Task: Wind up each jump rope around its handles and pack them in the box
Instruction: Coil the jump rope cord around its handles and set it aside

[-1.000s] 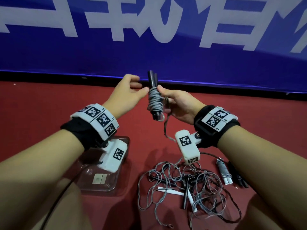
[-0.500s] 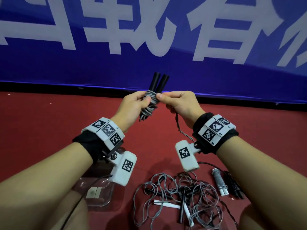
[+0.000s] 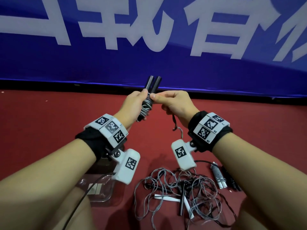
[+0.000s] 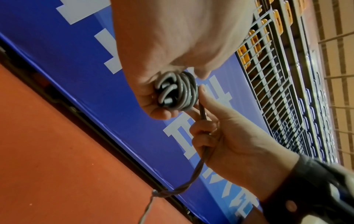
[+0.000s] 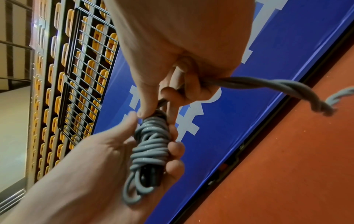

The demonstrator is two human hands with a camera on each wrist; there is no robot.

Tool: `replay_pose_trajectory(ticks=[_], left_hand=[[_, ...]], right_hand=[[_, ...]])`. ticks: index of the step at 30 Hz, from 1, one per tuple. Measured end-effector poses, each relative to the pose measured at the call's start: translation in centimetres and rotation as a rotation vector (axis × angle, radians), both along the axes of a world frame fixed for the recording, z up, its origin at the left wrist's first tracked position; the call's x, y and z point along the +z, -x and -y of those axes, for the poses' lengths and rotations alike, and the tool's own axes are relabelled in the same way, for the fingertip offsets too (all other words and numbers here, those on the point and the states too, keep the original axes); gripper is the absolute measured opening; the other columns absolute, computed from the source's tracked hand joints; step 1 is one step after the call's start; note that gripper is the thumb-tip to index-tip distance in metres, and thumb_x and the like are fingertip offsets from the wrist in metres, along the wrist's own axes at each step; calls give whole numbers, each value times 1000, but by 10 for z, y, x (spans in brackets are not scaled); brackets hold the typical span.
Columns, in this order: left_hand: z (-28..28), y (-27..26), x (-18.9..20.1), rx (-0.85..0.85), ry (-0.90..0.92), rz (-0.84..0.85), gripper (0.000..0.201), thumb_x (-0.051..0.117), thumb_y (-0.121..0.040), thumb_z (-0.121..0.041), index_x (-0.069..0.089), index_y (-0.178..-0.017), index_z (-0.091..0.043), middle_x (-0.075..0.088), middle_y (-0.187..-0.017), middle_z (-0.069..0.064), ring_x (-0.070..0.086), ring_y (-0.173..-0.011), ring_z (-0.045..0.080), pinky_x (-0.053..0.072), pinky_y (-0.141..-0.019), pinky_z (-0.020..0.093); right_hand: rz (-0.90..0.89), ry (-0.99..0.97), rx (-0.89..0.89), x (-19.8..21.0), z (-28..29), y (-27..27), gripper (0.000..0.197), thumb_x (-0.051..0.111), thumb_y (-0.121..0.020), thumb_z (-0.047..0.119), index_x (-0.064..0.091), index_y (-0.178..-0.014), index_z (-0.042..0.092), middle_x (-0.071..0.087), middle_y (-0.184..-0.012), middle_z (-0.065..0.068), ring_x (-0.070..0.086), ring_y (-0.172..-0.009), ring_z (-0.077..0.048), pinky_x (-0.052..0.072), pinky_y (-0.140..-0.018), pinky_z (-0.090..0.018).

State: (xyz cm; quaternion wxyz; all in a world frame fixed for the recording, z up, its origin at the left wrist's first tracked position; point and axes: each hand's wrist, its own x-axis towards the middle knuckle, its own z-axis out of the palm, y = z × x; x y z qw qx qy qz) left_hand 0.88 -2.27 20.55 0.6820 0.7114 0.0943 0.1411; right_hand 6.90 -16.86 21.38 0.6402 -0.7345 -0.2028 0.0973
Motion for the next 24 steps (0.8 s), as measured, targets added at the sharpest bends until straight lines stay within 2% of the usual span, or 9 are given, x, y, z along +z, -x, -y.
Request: replay_pose_trajectory(ticks=[3, 5, 9, 13, 17, 18, 20, 22, 24], left_hand=[[-9, 4, 6, -33, 220, -47, 38, 42, -108, -33, 65, -96, -6, 63, -70, 11, 57, -50, 20, 43, -40, 25], [-11, 8, 10, -134, 344, -74, 41, 40, -106, -34, 67, -97, -4, 62, -72, 12, 56, -53, 22, 41, -43, 26], [-8, 16, 16, -367, 525, -136, 40, 36, -102, -36, 65, -98, -9, 57, -73, 9, 51, -55, 22, 36, -48, 25], [-7, 21, 16, -494, 609, -201, 33, 44, -94, -37, 67, -90, -14, 56, -72, 6, 51, -56, 21, 36, -51, 26], [-6, 13, 9, -399, 357, -186, 44, 37, -103, -46, 65, -112, -14, 70, -89, 12, 66, -68, 27, 52, -54, 31], [-3, 10, 6, -317, 242, -132, 47, 39, -103, -51, 63, -119, -14, 72, -91, 9, 68, -70, 26, 54, -55, 33], [1, 6, 0, -134, -47, 31, 42, 55, -96, -58, 63, -113, -20, 73, -85, -4, 69, -71, 17, 54, -61, 36], [3, 7, -3, -97, -246, 151, 24, 69, -95, -42, 64, -108, -22, 71, -86, -6, 68, -74, 11, 54, -66, 31], [3, 8, -6, -139, -270, 163, 23, 73, -94, -22, 66, -113, -11, 72, -92, 8, 69, -76, 13, 57, -65, 27]], right_hand=[[-21, -29, 144, 6, 5, -1, 22, 71, -94, 16, 76, -111, 3, 73, -100, -12, 45, -56, -8, 36, -55, -22], [-39, -41, 191, 9, 10, -4, 26, 68, -95, 12, 71, -116, -2, 69, -102, -14, 47, -59, -10, 38, -58, -22], [-108, -116, 243, 9, 13, -6, 41, 74, -88, 24, 64, -123, 6, 66, -107, -7, 55, -69, -13, 45, -64, -24], [-121, -57, 405, 11, 16, -3, 30, 61, -96, 23, 63, -125, 14, 67, -84, 9, 53, -63, -8, 43, -56, -19], [-51, -33, 317, 13, 20, -3, 18, 67, -95, 18, 71, -112, 13, 66, -82, 4, 53, -59, -7, 37, -52, -20], [-38, -36, 260, 12, 20, -3, 12, 70, -93, 19, 74, -104, 13, 66, -81, 4, 54, -58, -7, 36, -53, -21], [-16, -31, 123, 11, 19, -7, 12, 79, -87, 25, 72, -82, 17, 64, -70, 6, 55, -57, -7, 35, -55, -25], [30, 14, 22, 10, 17, -11, 31, 85, -81, 33, 62, -67, 18, 59, -59, 6, 52, -53, -8, 35, -52, -25], [51, 61, 0, 8, 13, -10, 42, 86, -79, 37, 52, -62, 19, 54, -54, 4, 48, -48, -10, 36, -48, -24]])
